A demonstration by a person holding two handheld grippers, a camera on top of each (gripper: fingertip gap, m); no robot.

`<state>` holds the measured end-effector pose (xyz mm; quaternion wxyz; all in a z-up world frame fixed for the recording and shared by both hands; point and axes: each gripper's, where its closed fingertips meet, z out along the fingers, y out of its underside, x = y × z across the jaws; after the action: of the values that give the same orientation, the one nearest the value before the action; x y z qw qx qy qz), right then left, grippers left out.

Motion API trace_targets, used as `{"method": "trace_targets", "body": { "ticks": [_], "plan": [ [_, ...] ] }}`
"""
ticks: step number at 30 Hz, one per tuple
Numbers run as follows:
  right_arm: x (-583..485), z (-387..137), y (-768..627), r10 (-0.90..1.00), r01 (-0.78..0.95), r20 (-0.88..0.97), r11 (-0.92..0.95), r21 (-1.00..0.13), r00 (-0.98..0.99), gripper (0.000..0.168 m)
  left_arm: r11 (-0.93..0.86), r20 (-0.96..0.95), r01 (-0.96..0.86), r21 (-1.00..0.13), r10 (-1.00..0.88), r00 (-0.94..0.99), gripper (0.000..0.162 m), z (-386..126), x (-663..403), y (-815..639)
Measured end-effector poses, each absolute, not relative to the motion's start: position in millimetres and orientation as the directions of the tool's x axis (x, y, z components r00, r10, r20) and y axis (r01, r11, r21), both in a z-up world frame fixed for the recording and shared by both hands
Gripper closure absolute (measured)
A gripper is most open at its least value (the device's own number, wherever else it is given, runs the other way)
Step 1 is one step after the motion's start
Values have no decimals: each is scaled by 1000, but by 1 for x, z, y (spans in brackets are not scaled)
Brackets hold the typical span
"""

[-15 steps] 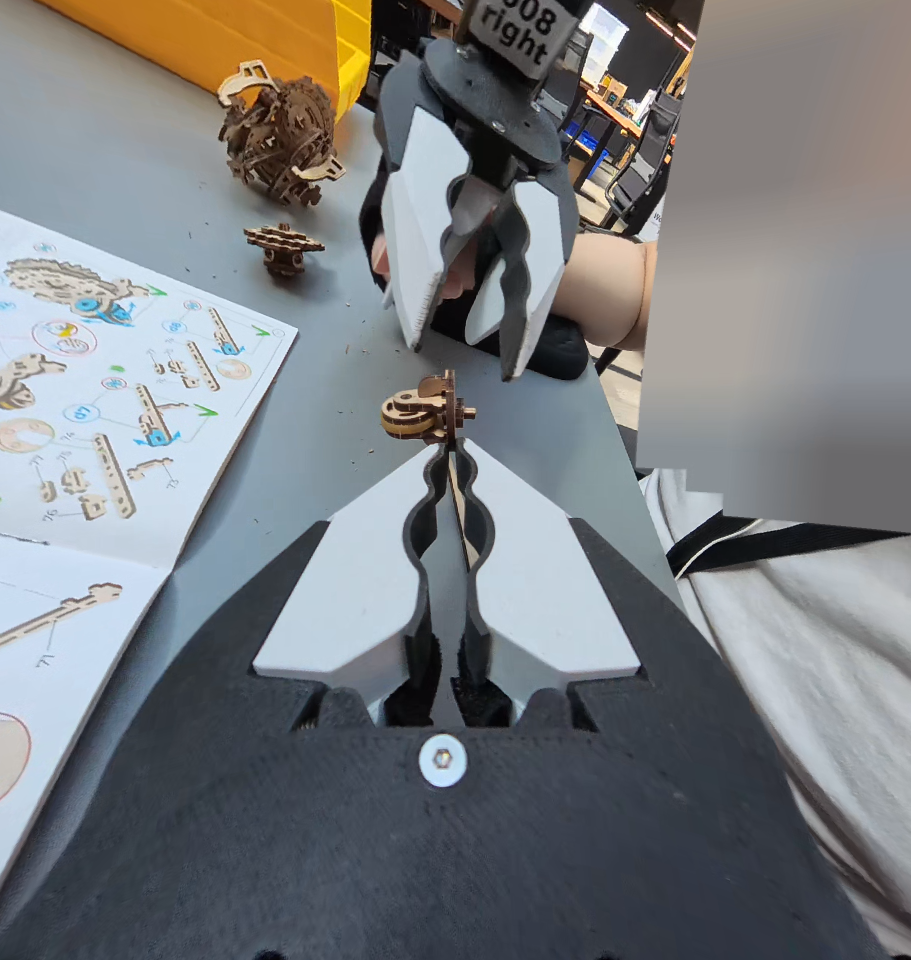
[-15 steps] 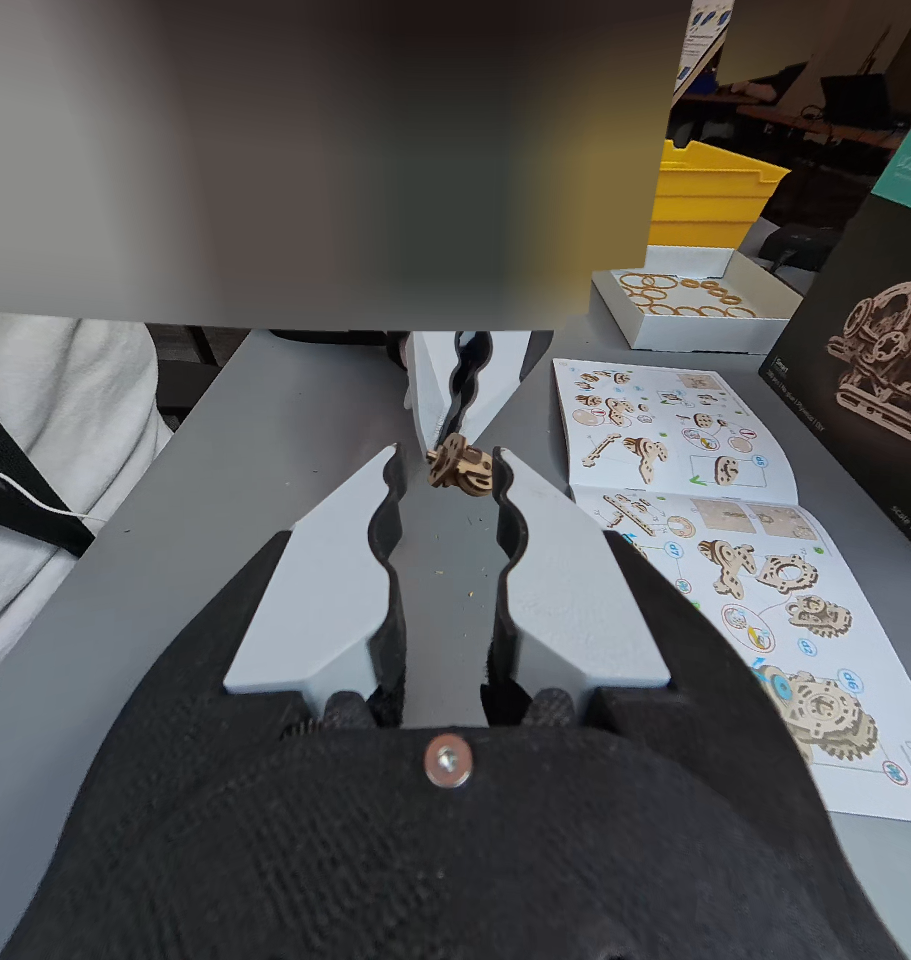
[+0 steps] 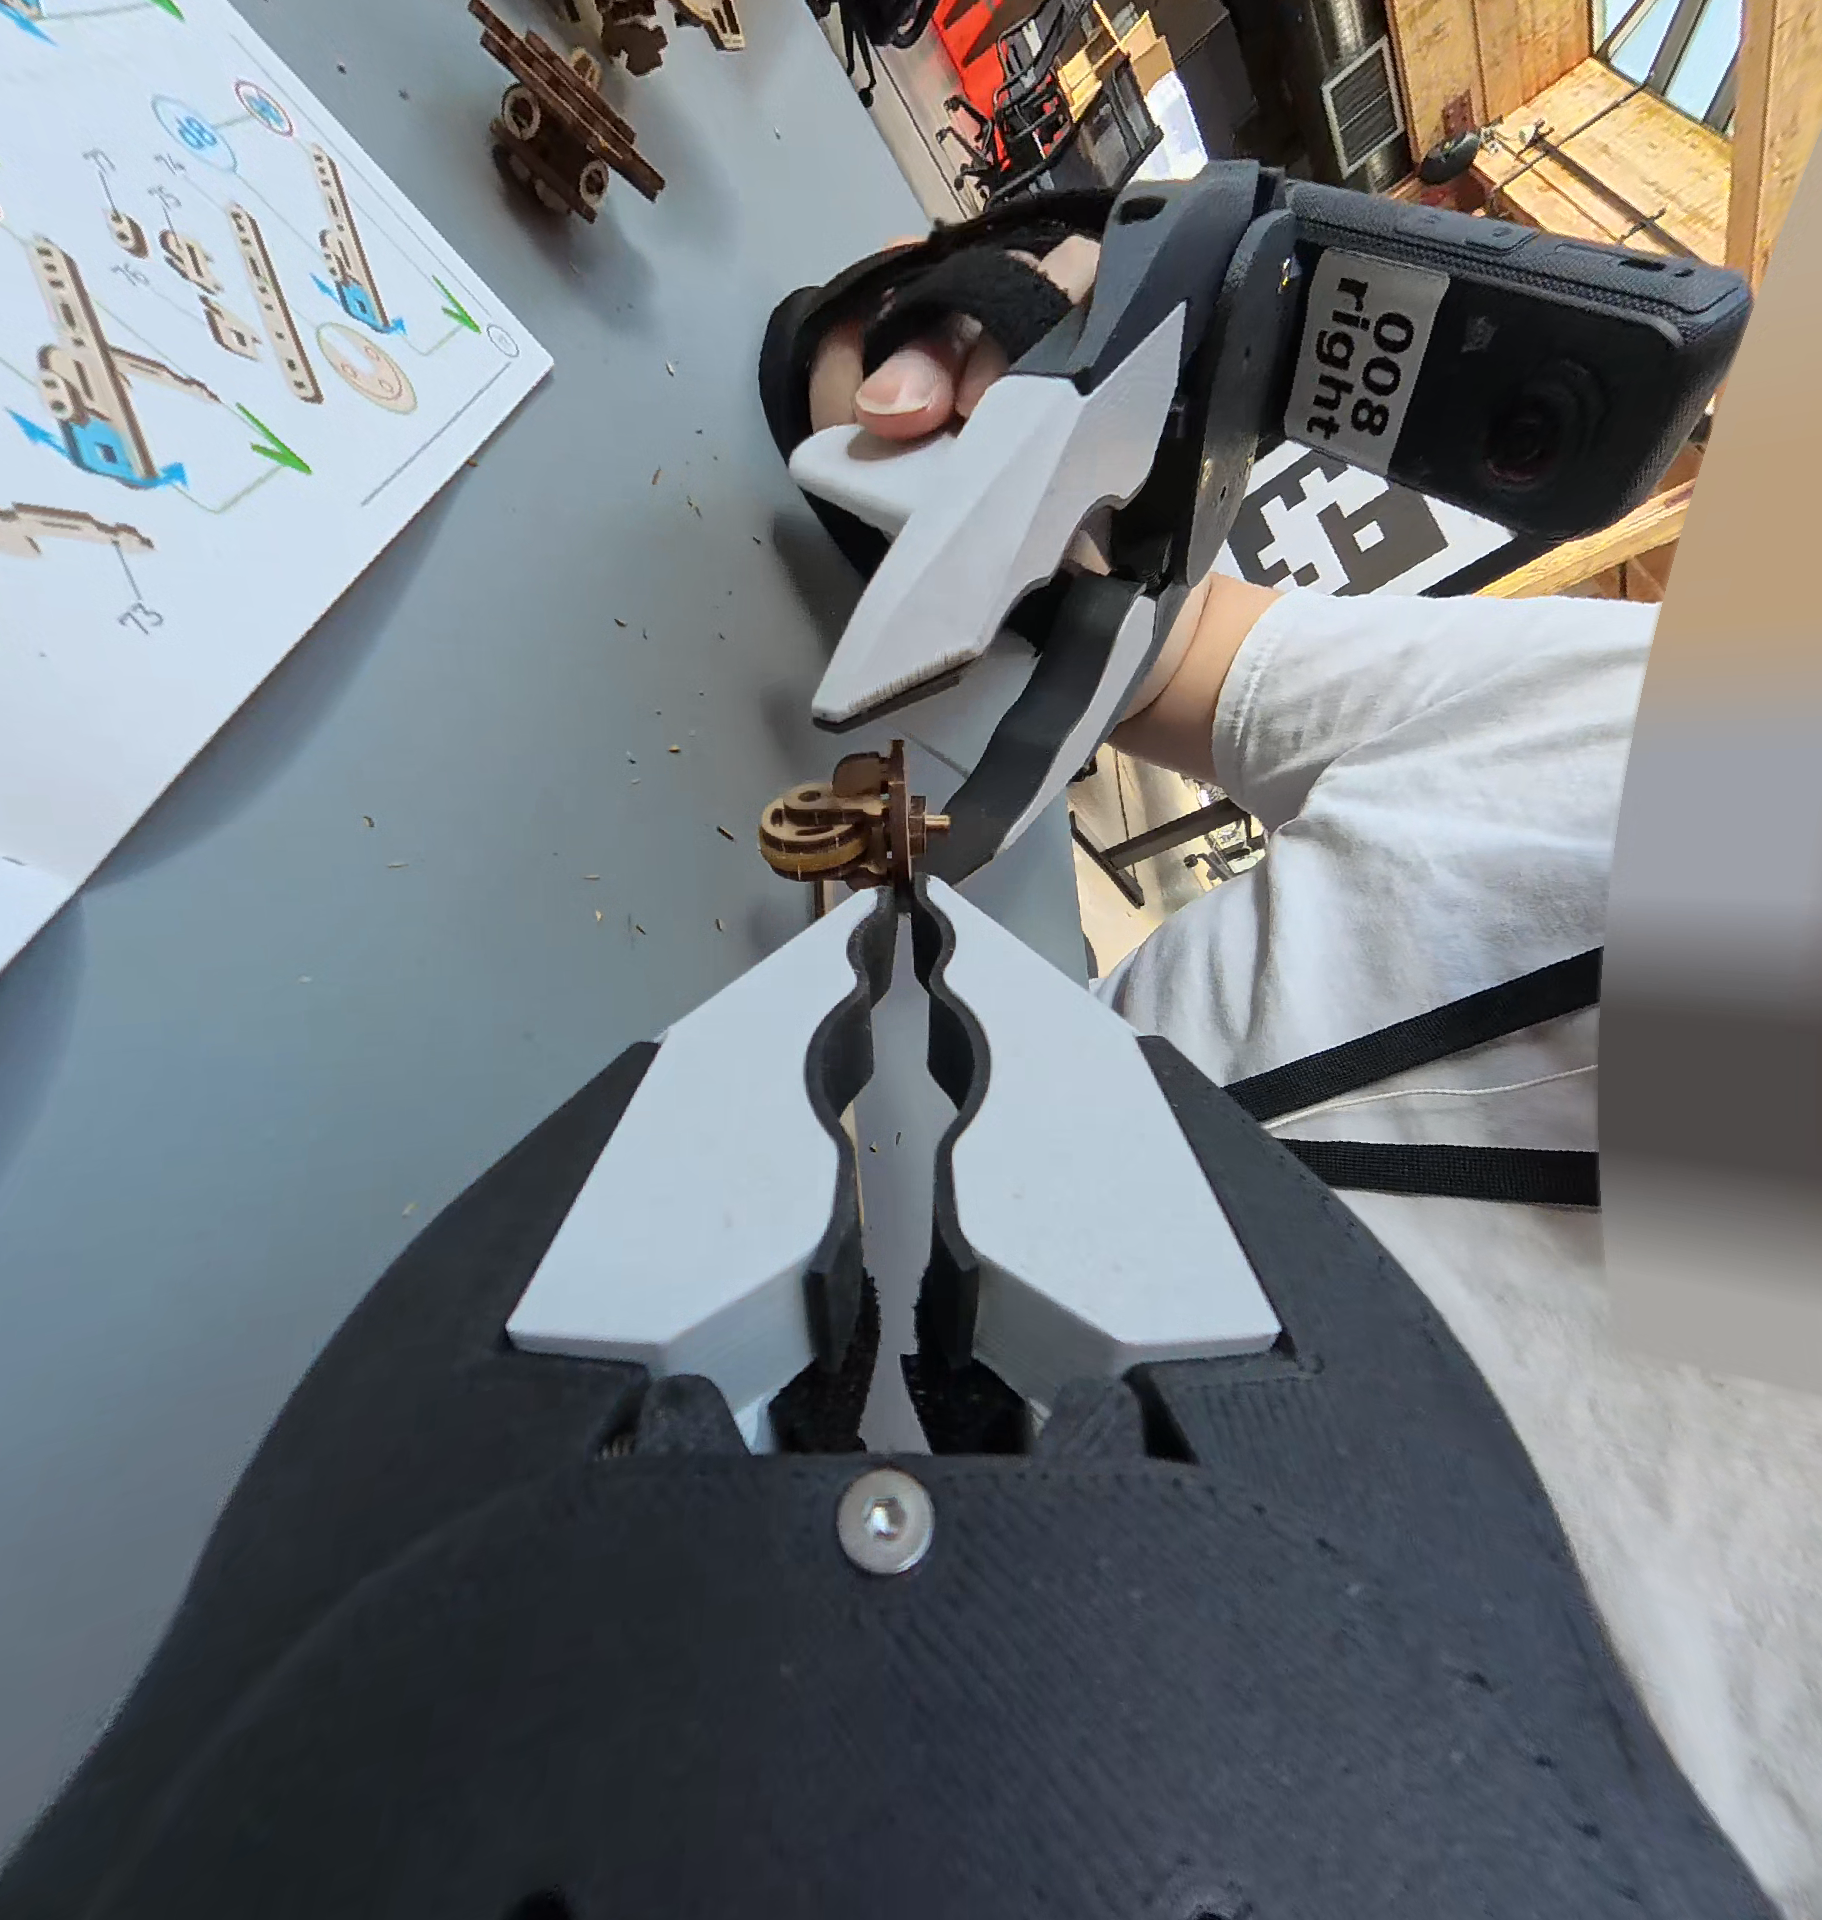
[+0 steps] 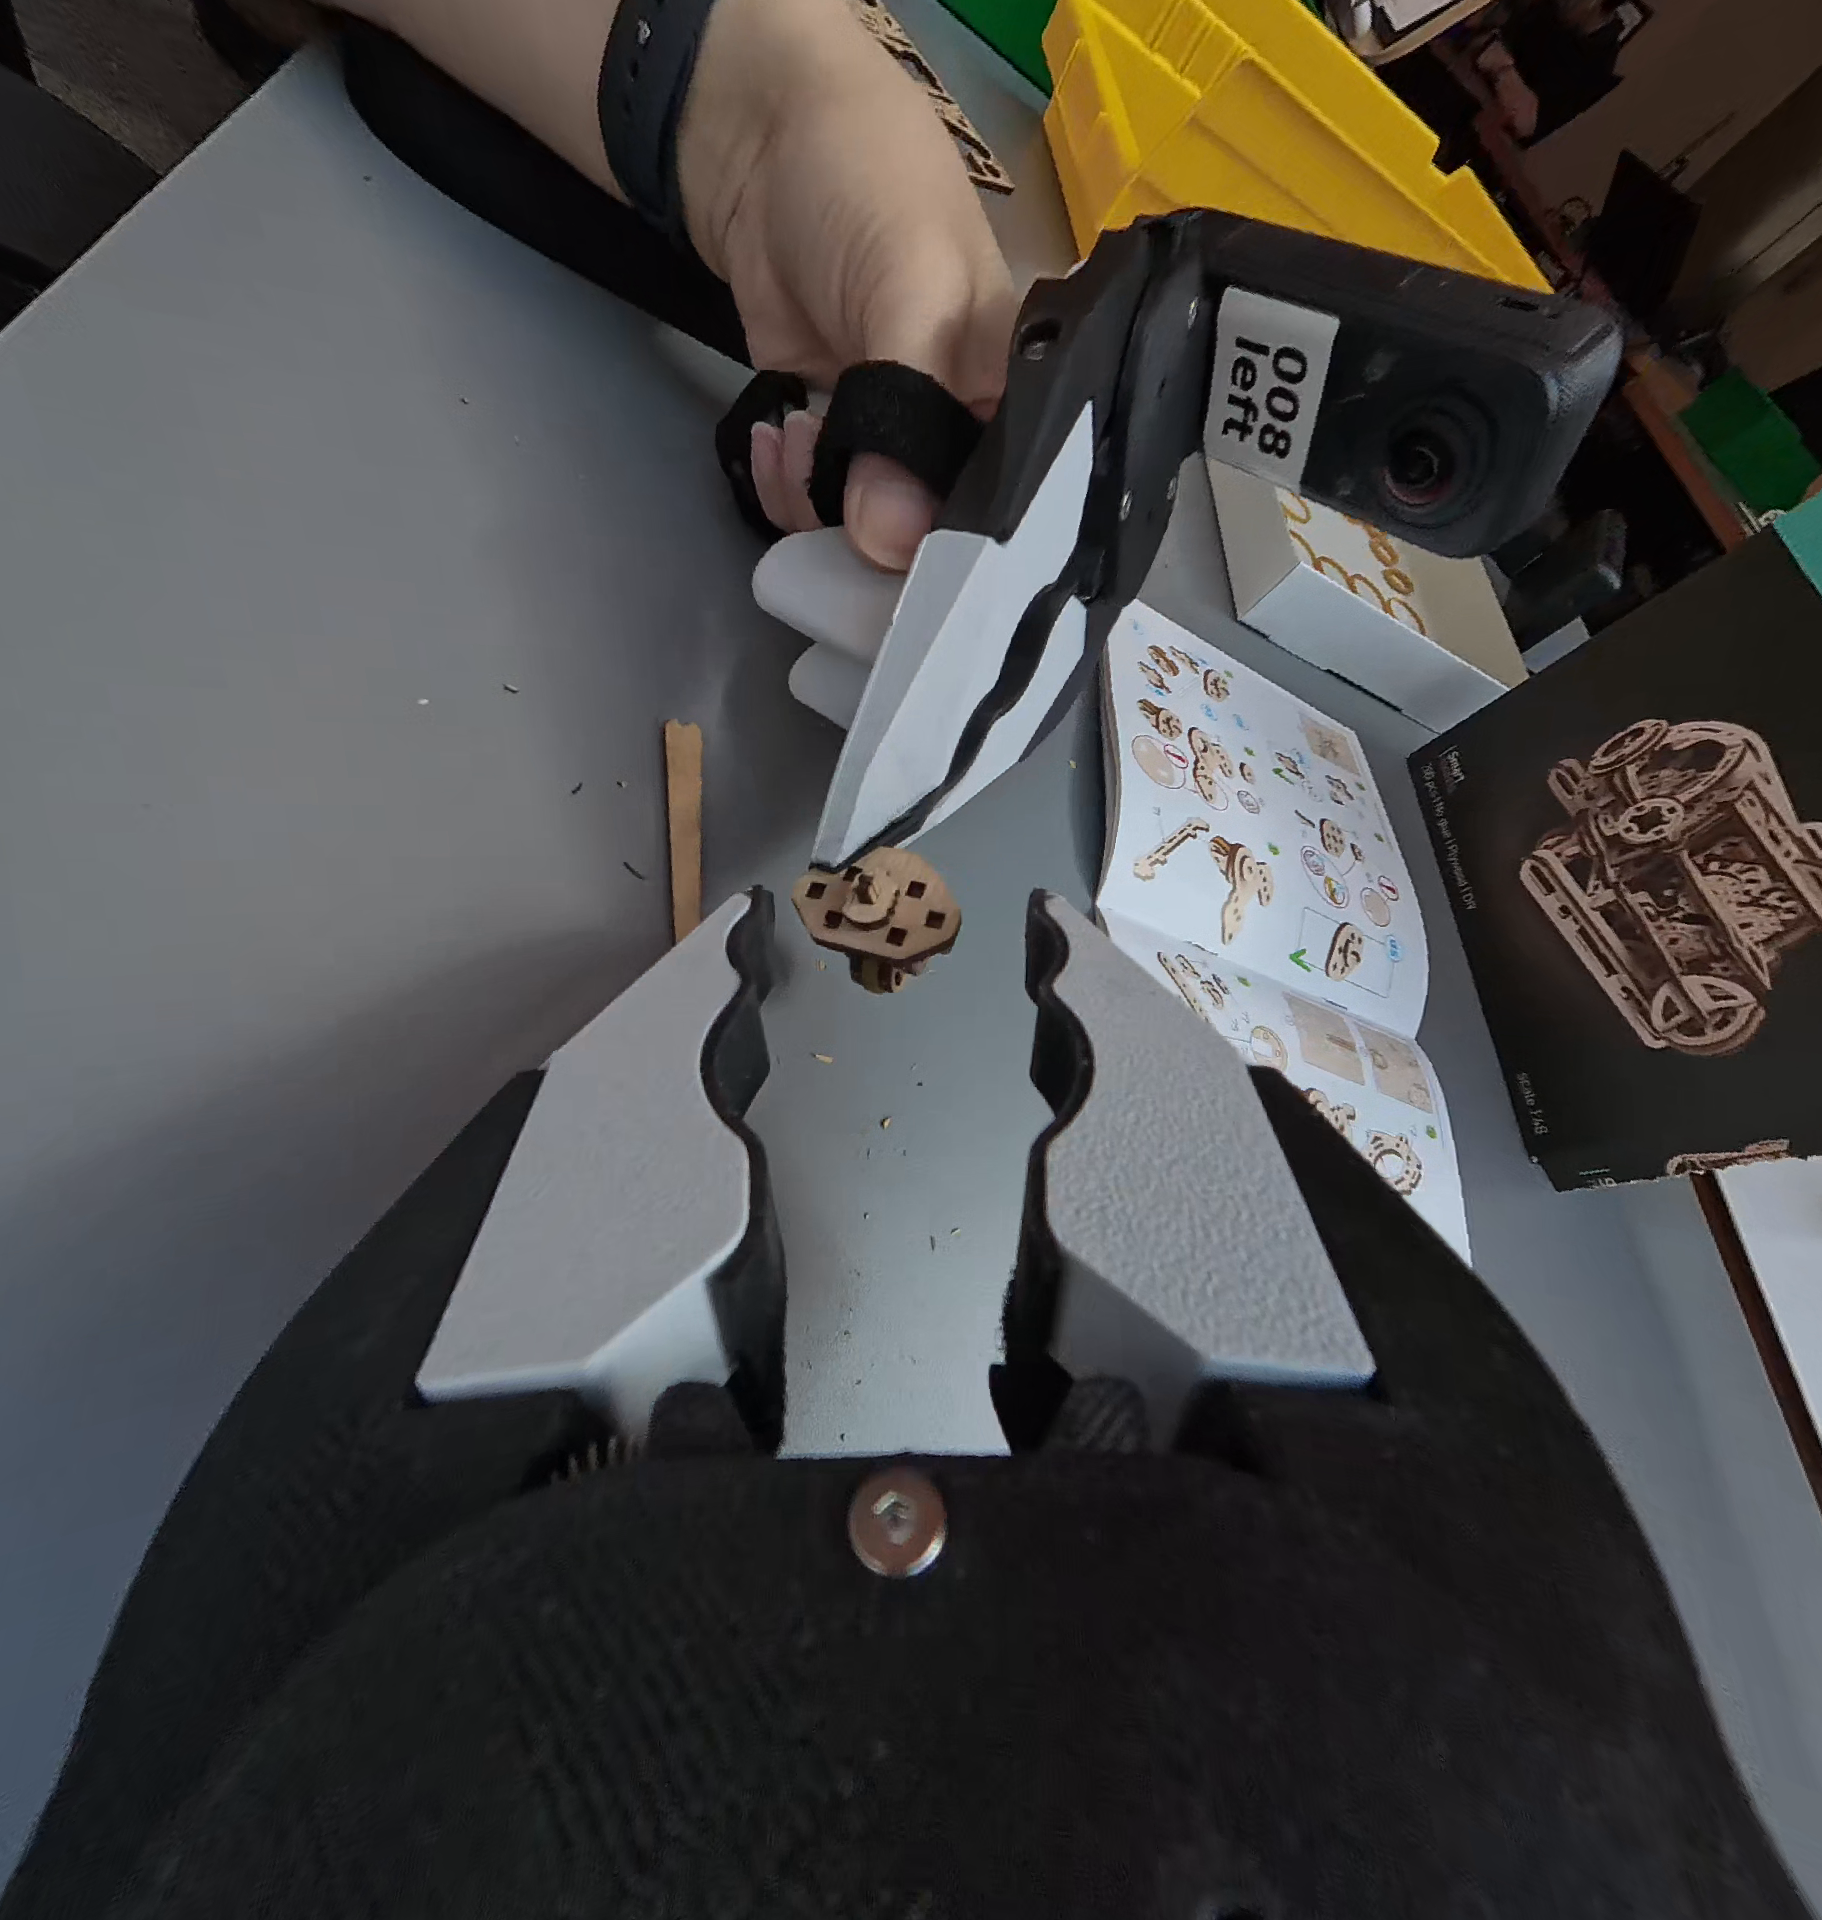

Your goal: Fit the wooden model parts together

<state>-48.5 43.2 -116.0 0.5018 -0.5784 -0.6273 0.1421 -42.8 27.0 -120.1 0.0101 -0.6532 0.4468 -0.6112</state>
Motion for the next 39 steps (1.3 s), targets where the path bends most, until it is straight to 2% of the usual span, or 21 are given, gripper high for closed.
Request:
{"method": "trace_targets", "body": {
  "ticks": [5, 11, 16, 20, 22, 25, 27, 30, 34, 36, 39],
  "plan": [
    [-51, -114, 37, 885, 558, 438, 284, -780, 161, 137, -658, 836, -565, -498, -537, -111, 162, -122, -44, 32],
    [-50, -128, 40, 886, 613, 443, 275, -740, 138, 143, -676, 862, -579, -455, -498, -96, 162, -126, -45, 31],
    [-48, -131, 42, 898, 624, 411, 232, -746, 157, 143, -678, 858, -577, -456, -508, -80, 162, -128, -45, 34],
    [-44, -134, 48, 906, 631, 375, 176, -755, 196, 143, -616, 772, -580, -533, -634, -36, 160, -135, -50, 47],
    [-41, -132, 52, 902, 628, 366, 150, -763, 229, 143, -582, 709, -565, -585, -706, -7, 149, -136, -52, 57],
    [-40, -124, 55, 883, 613, 397, 174, -771, 249, 144, -576, 672, -519, -631, -741, 6, 119, -131, -49, 66],
    [-38, -119, 58, 858, 617, 440, 200, -761, 264, 143, -587, 688, -504, -634, -725, -22, 113, -126, -45, 62],
    [-39, -107, 58, 823, 603, 494, 250, -757, 279, 143, -601, 698, -475, -643, -715, -40, 115, -123, -39, 60],
    [-38, -94, 61, 767, 602, 563, 301, -740, 308, 144, -604, 690, -401, -688, -716, -104, 132, -106, -35, 59],
    [-37, -94, 63, 748, 619, 585, 307, -723, 312, 144, -601, 684, -386, -700, -720, -119, 127, -102, -34, 57],
    [-39, -93, 63, 722, 637, 621, 330, -697, 305, 143, -602, 683, -386, -699, -723, -108, 131, -105, -31, 57]
  ]
}}
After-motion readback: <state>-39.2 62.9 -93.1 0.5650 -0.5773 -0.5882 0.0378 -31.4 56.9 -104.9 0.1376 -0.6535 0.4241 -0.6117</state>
